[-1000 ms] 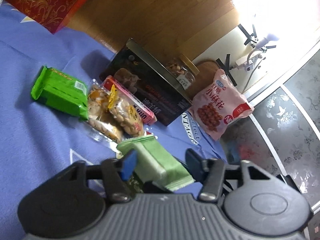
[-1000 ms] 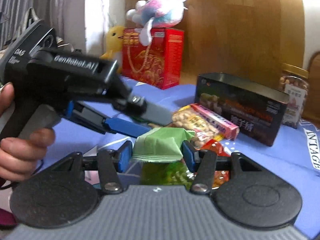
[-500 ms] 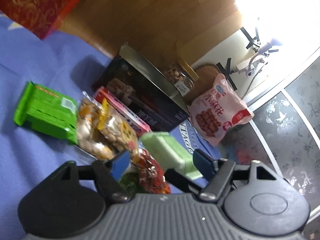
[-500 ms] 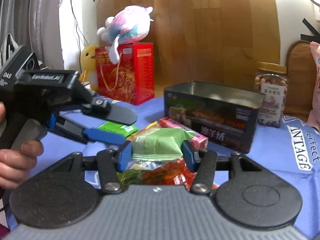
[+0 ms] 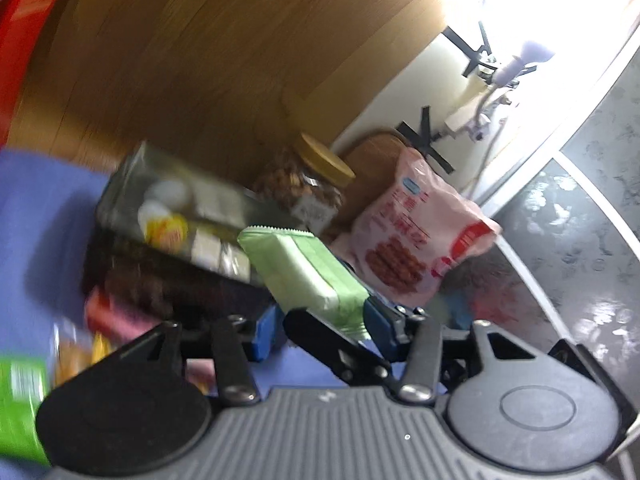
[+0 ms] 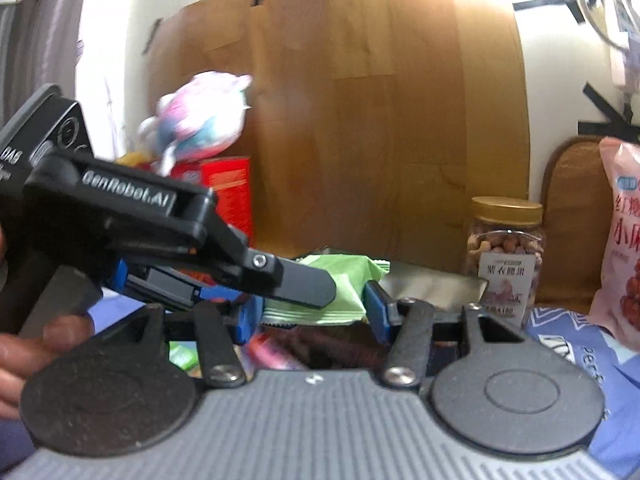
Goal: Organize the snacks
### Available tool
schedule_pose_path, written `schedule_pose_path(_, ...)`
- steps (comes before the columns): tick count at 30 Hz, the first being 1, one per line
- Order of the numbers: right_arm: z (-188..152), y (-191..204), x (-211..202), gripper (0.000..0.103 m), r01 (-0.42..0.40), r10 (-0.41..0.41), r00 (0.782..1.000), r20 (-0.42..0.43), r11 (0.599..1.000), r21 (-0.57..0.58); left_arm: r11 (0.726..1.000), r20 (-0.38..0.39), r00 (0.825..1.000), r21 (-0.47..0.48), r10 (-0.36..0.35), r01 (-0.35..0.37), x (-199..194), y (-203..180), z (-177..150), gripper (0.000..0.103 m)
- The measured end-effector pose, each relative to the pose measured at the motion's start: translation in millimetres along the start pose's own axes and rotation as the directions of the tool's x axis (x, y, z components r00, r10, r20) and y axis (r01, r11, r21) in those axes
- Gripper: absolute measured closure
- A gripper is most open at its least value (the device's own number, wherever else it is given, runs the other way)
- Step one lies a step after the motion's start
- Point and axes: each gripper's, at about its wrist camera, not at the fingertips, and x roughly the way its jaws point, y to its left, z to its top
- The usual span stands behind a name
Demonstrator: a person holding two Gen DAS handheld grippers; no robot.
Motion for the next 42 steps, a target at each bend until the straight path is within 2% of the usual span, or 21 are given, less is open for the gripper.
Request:
schedule_pose_path(6, 7, -18, 52, 0.045, 0.016, -0.015, 0.999, -0.051, 1.0, 0.023, 0.995, 0.006, 0.995, 0.0, 0.098, -0.098, 28, 17, 27, 0.057)
schedule_pose_path(13, 2, -23, 91, 0.042, 0.086, -0.087, 0.989, -0.116, 0.996, -0.014, 0.984, 0.042, 0.983, -0.002, 0.181, -0.181, 39, 36, 38, 0.052)
schedule_pose_path(16, 8, -27, 69, 0.043, 0.08, -0.077, 0.995, -0.069, 0.996, 0.042, 0.988, 0.087, 0.984, 0.004, 0.153, -0.154, 15, 36, 37, 0.052)
schedule_pose_path(19, 9, -27, 33, 0.043, 0.008, -0.003, 0.999, -0.043, 0.995, 0.1, 0.99, 0.149, 0.979, -0.018, 0.142, -0.141, -26, 42, 28, 0.051)
schedule_pose_path(21, 0, -23, 16, 0.043, -0.073, 0.083, 0.994, -0.076, 0.99, 0.118, 0.986, 0.157, 0.974, -0.049, 0.166, -0.16, -48, 51, 19, 0.05)
schedule_pose_path(23, -14, -17, 11, 0.044, -0.093, 0.105, 0.985, -0.139, 0.991, 0.094, 0.978, 0.153, 0.967, -0.089, 0.202, -0.19, -66, 62, 4, 0.049)
schedule_pose_path(29, -45, 2, 49, 0.046, -0.064, 0.048, 0.95, -0.308, 0.997, -0.044, 0.965, 0.143, 0.972, -0.211, 0.187, -0.155, -104, 82, -49, 0.049)
schedule_pose_path(30, -47, 3, 56, 0.05, -0.07, 0.044, 0.943, -0.33, 0.995, -0.068, 0.965, 0.138, 0.974, -0.218, 0.181, -0.148, -107, 82, -57, 0.047)
schedule_pose_path(31, -49, 3, 62, 0.063, -0.085, 0.055, 0.938, -0.342, 0.994, -0.074, 0.965, 0.132, 0.976, -0.221, 0.173, -0.141, -109, 80, -64, 0.047)
schedule_pose_path(32, -51, 4, 65, 0.063, -0.09, 0.056, 0.937, -0.346, 0.992, -0.083, 0.965, 0.126, 0.977, -0.221, 0.169, -0.139, -111, 78, -70, 0.047)
schedule_pose_path(37, -48, 3, 37, 0.071, -0.085, 0.05, 0.938, -0.342, 0.993, -0.087, 0.971, 0.117, 0.981, -0.204, 0.153, -0.127, -120, 64, -88, 0.047)
schedule_pose_path(42, -59, -16, -24, 0.075, 0.02, -0.055, 0.937, -0.344, 0.994, -0.103, 0.981, 0.095, 0.989, -0.171, 0.11, -0.093, -120, 50, -99, 0.047)
